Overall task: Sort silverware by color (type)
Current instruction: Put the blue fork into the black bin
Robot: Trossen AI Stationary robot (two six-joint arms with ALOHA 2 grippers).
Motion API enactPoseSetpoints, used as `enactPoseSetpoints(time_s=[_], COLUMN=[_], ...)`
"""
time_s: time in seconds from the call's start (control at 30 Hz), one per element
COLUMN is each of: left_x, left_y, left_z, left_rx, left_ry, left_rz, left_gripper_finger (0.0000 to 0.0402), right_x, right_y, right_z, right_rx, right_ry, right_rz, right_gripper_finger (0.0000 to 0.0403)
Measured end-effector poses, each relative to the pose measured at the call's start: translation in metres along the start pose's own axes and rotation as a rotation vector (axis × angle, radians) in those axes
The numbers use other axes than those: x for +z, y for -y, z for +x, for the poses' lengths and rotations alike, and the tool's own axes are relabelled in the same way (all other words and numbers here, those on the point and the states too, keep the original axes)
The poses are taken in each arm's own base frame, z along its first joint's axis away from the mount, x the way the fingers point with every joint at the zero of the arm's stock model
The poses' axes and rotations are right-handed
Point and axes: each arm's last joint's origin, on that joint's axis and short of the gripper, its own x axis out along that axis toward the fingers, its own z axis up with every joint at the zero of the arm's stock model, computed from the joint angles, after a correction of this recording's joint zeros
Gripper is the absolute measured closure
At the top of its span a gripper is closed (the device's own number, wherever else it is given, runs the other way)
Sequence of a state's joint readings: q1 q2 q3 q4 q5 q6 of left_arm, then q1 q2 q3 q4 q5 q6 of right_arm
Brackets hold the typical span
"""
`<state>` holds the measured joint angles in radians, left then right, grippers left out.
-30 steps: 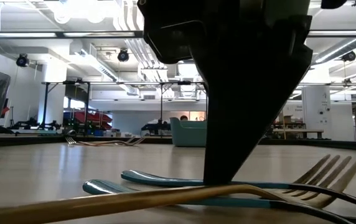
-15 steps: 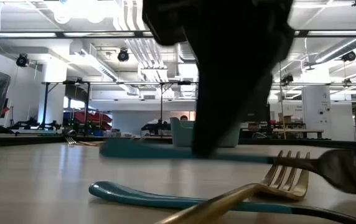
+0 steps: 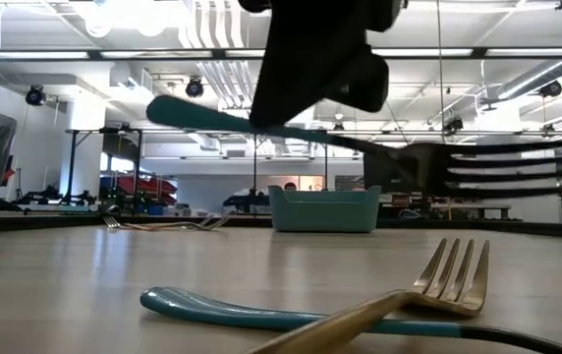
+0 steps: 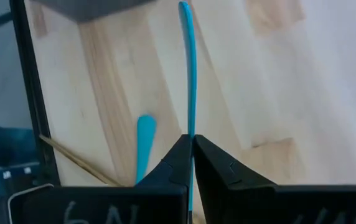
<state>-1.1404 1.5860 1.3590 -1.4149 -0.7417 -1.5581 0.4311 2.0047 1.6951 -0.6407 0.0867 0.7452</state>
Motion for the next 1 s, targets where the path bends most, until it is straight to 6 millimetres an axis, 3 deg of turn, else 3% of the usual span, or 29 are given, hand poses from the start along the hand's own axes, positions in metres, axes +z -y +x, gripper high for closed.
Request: enactPoseSetpoints(time_s=[0.27, 0.67, 0.8, 1.0], left_x=[0.007, 0.009, 0.018, 0.031], left_y=[0.000, -0.005, -0.008, -0.016], left_z=[0.001, 0.019, 0.026, 0.031], left_rx=[0.009, 0.050, 0.080, 0.122], left_ry=[0.278, 0.446, 0.471, 0.501], left_rz=[-0.001, -0.097, -0.128, -0.155], left_gripper_finger=[0.0238, 0.0266, 0.0266, 0.0266], right_x=[0.018, 0.085, 0.102, 0.114], right_y=[0.002, 0.017, 0.025, 0.038], right_z=[-0.029, -0.094, -0.104, -0.107], right_rx=[-0.001, 0.039, 0.047, 0.013], right_ry=[0.144, 0.702, 0.825, 0.877], right_rz=[0.005, -0.051, -0.092, -0.115], right_gripper_finger=[0.0395, 0.0394, 0.0394, 0.0394])
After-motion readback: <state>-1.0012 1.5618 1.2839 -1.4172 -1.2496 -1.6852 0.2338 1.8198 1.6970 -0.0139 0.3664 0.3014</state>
